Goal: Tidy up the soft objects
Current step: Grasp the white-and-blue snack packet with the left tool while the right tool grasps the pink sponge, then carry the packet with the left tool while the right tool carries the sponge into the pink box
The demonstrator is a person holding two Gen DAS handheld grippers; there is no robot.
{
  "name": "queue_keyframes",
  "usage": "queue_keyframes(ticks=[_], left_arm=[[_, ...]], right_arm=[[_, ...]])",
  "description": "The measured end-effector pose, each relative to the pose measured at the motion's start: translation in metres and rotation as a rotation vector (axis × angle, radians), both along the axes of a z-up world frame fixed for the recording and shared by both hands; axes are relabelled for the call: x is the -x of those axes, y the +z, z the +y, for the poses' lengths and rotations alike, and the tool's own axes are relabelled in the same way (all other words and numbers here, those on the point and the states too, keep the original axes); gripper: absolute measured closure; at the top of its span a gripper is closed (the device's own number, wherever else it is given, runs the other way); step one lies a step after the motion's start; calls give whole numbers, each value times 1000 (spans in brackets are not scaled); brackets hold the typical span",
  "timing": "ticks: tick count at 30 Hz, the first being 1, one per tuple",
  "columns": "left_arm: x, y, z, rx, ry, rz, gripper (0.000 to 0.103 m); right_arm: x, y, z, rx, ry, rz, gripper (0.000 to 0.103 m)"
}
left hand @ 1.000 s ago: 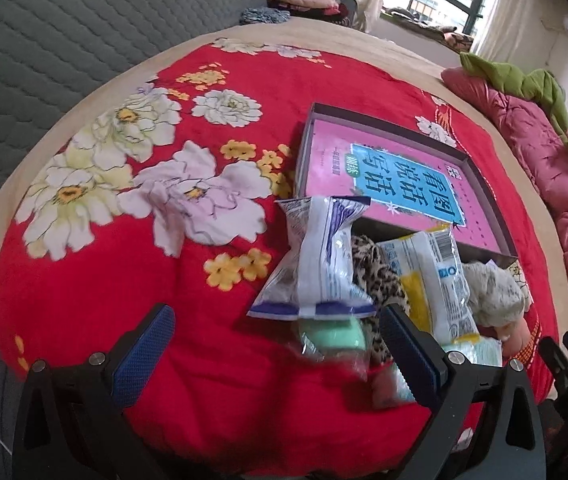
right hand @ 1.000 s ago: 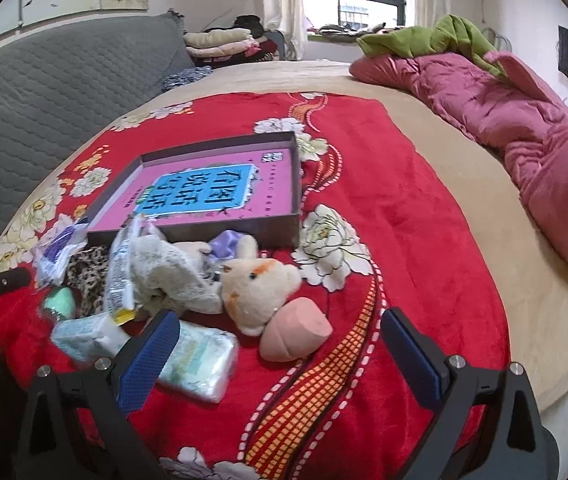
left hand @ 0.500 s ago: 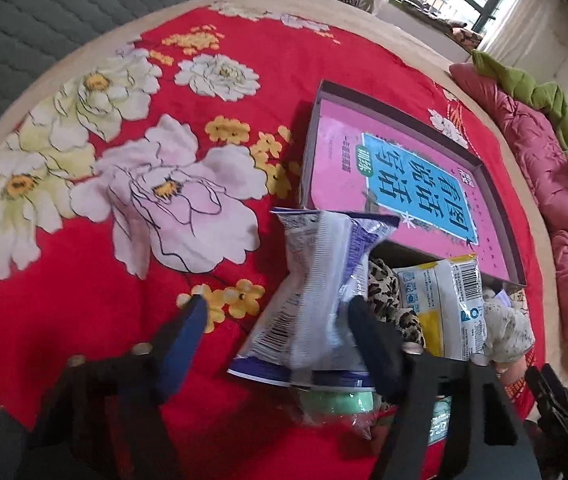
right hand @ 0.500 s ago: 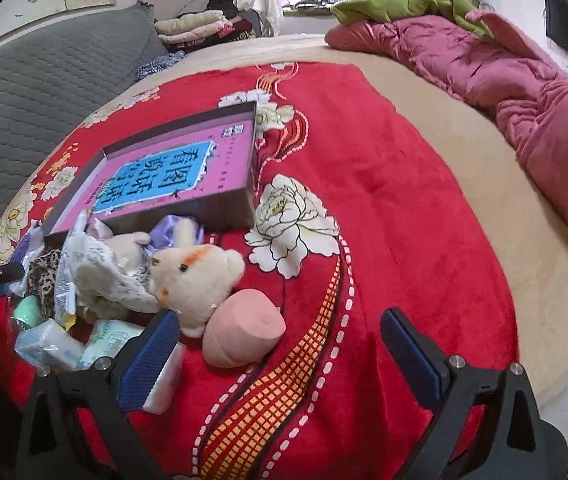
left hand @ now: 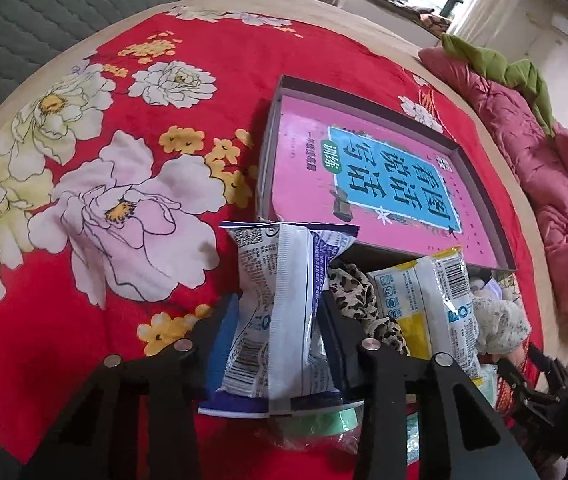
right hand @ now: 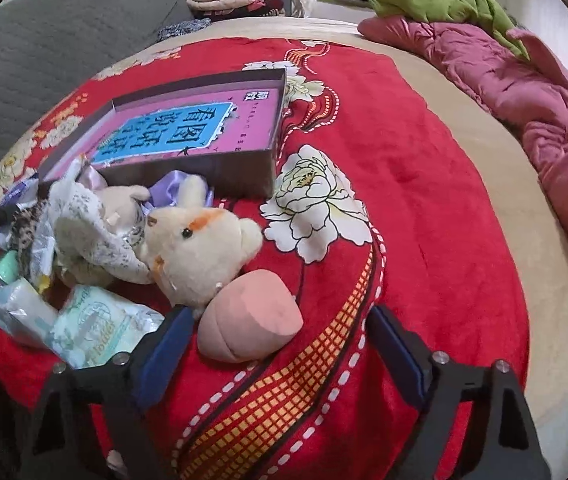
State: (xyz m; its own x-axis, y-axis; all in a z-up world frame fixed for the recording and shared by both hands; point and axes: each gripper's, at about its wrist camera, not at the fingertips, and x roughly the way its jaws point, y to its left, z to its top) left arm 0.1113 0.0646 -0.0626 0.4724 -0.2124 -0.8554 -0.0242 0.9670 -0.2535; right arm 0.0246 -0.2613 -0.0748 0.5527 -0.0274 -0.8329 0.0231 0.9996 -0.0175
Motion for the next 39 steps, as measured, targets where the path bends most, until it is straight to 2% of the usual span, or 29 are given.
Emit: queue_keyframes(ticks=[4,7,9,12,18,19,22,31,36,39], left_arm=[[-1,-2,1,15,-4,2,71],[-4,-3,2,34,-1,5,74],[-4,-3,2,29,-4,6,76],[-4,-3,4,37,-2,4,79],[5,7,11,55,24,-31,80],[7,10,12,59,26,-37,80],[11,16,13,65,27,-52,80],[19,27,12,83,17,-72,80],[23,33,7,67,3,-90,80],[24,36,4,57,-5,-96,80]], right_arm=[[-3,-2,5,25,41,-5,25],[-3,-4,10,31,74,-8,36],[-3,-3,10,10,95,-16,53],[-1,-1,12,5,113,-24,54],[7,14,-6,-93,92,-57,59],[8,17,-6,-86,89,-62,63],[11,22,-7,-81,97,-75,64],[2,8,4,-29,144,-25,63],[-5,-3,11,6,173,-13,62],[-2,3,7,-27,164,-15,66]])
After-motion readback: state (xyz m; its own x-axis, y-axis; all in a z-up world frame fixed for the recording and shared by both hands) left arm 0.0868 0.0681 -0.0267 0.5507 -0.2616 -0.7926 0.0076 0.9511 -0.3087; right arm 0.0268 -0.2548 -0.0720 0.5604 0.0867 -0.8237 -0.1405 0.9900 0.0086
